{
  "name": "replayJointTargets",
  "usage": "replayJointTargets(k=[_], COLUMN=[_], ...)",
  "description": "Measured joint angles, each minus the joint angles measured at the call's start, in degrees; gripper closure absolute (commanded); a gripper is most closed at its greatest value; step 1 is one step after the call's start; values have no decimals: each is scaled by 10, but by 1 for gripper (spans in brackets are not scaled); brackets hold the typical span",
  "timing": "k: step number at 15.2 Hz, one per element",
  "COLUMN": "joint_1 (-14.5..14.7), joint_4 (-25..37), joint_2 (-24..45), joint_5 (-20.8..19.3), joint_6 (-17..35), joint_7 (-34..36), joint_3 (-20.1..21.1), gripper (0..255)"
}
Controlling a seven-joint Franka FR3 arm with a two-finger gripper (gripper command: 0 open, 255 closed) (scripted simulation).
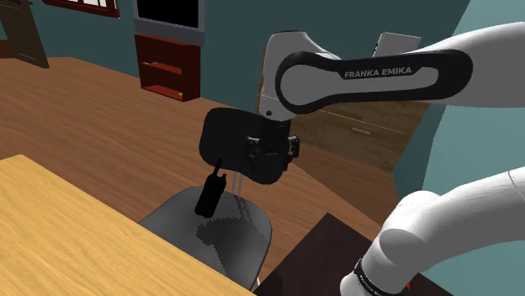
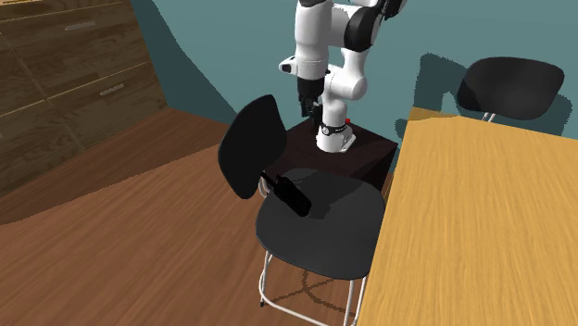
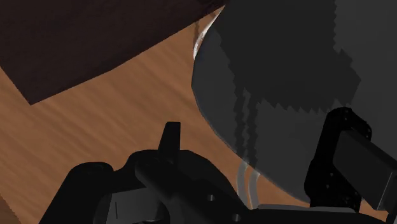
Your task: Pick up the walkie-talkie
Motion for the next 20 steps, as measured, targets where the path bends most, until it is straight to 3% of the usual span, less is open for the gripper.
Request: replayJointTargets(k=[6,11,15,20], joint_1=[-58,-104,-104,-95], joint_4=[53,144,222,227], joint_2=[125,268,379,418], joint_5=[-60,-180,-288,-326], joint_6=[88,111,95,111], joint_7=[206,406,554,598], joint_3=[104,173,183,176], gripper=[0,0,0,0])
